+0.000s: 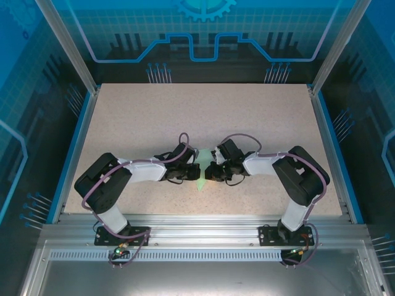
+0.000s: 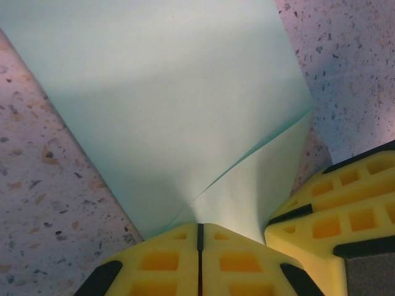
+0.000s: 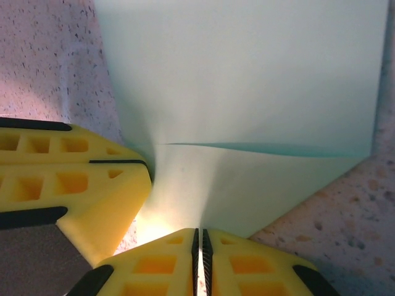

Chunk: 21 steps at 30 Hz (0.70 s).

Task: Fold a paper plane with a square sheet of paper (pick it up from the middle)
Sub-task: Third fold the triangle at the center of the table.

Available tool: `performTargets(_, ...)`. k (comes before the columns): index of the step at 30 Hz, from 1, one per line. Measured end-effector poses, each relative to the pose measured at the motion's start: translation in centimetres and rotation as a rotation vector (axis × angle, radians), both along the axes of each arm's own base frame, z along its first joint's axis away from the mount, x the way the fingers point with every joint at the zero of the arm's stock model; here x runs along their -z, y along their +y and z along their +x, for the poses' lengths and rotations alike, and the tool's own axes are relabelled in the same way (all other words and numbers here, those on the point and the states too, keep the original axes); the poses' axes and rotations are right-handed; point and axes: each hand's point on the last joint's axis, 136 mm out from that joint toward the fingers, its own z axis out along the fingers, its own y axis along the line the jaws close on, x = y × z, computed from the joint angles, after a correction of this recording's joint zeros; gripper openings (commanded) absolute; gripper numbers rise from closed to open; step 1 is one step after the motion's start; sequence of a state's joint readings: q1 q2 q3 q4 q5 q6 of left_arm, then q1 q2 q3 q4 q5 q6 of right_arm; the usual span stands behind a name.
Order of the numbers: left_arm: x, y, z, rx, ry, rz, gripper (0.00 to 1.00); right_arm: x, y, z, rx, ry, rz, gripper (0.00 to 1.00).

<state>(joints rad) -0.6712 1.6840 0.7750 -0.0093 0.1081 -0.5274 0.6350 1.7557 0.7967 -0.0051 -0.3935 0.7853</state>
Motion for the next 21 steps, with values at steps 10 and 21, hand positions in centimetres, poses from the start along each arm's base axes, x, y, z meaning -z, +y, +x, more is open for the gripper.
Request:
performTargets(10,0.0,0.1,0.0,-0.017,0.002,-0.011,0.08,-1.6,0.8,-1.5,-0.008,-0.036,0.03,0.14)
performTargets(21,0.0,0.3,0.2,-0.027,0.004,-0.012,0.08,-0.1,2.6,-2.6,-0.028,-0.004,0.042,0.14)
